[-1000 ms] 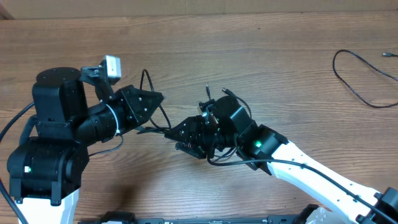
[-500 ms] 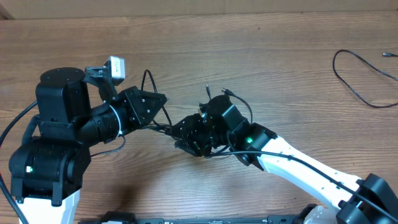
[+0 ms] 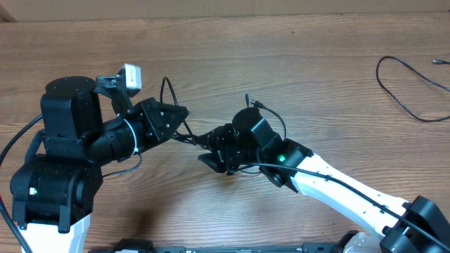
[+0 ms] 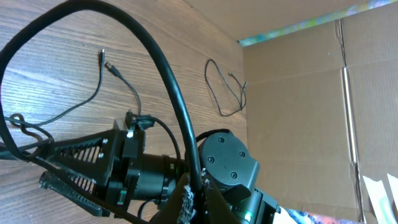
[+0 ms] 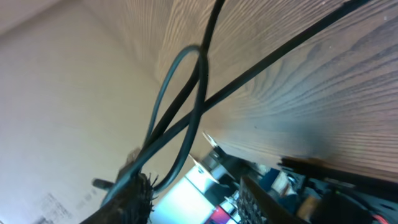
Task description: Untangle cables
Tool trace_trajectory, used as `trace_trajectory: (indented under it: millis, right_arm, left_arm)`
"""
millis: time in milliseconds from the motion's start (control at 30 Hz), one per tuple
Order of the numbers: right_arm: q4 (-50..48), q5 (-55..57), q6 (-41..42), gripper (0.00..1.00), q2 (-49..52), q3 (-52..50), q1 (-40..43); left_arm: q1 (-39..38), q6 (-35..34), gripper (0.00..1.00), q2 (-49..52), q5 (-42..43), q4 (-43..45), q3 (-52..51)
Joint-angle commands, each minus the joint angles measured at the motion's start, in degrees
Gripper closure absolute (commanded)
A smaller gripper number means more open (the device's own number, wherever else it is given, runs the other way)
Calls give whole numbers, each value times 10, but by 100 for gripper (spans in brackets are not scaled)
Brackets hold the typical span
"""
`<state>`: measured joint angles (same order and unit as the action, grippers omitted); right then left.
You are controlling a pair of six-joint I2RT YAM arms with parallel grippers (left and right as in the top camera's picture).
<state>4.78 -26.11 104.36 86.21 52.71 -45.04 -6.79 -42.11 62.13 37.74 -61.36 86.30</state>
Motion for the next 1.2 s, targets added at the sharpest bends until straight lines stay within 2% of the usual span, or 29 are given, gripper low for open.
trace_trajectory:
  millis: [0, 167, 233, 400, 533, 633, 800, 900, 1167]
  right_arm:
    - [-1, 42, 61, 54, 1, 1, 0]
    - [-5, 75, 148, 53, 1, 1, 0]
    - [-15, 77, 155, 58, 1, 1, 0]
    - [-26, 87, 155, 65, 1, 1, -14]
    - [-12, 87, 149, 63, 1, 1, -30]
    - [19, 86, 76, 54, 1, 1, -38]
    - [75, 61, 66, 58, 1, 1, -41]
    - [56, 79, 68, 57, 1, 1, -41]
    - [-68, 106, 68, 57, 1, 1, -45]
  left_arm:
    - [-4, -8, 96, -7, 9, 0, 8]
    - [-4, -19, 96, -7, 9, -1, 8]
    - [-4, -19, 96, -7, 7, -1, 8]
    - [-4, -19, 96, -7, 6, -1, 8]
    - [-4, -18, 96, -7, -8, -1, 8]
    - [-4, -18, 96, -7, -11, -2, 8]
    - [-4, -18, 96, -7, -24, -3, 8]
    - [-4, -29, 96, -7, -23, -3, 8]
    - [-4, -33, 96, -7, -23, -5, 8]
